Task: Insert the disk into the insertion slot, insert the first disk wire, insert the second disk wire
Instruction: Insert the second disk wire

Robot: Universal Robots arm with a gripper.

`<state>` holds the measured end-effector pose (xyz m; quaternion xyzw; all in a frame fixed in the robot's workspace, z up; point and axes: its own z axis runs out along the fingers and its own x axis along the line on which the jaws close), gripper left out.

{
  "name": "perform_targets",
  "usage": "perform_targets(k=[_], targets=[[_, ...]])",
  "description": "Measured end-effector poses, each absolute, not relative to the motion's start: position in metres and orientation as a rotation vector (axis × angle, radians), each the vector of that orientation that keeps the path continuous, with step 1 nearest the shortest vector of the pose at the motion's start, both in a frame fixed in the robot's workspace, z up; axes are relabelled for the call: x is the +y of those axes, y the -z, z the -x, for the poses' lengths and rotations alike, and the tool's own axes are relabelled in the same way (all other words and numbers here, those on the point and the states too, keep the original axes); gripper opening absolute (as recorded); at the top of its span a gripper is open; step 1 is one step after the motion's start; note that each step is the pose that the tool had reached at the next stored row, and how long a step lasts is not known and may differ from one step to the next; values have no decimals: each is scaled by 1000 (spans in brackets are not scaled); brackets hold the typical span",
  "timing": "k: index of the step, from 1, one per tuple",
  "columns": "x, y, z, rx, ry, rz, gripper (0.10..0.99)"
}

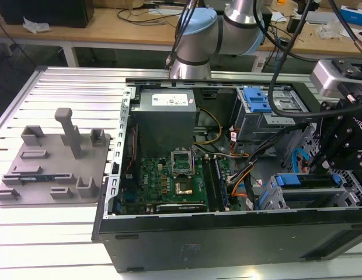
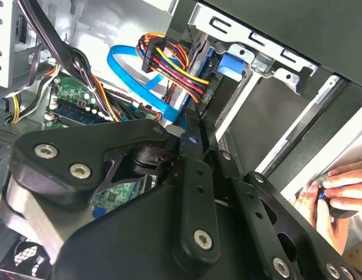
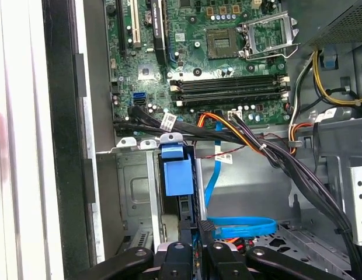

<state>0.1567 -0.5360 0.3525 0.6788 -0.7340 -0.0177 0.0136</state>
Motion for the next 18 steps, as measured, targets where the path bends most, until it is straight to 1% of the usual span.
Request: perform_targets(k=[18], targets=[[-537,-340,-158,-2286,55,-2114,161]])
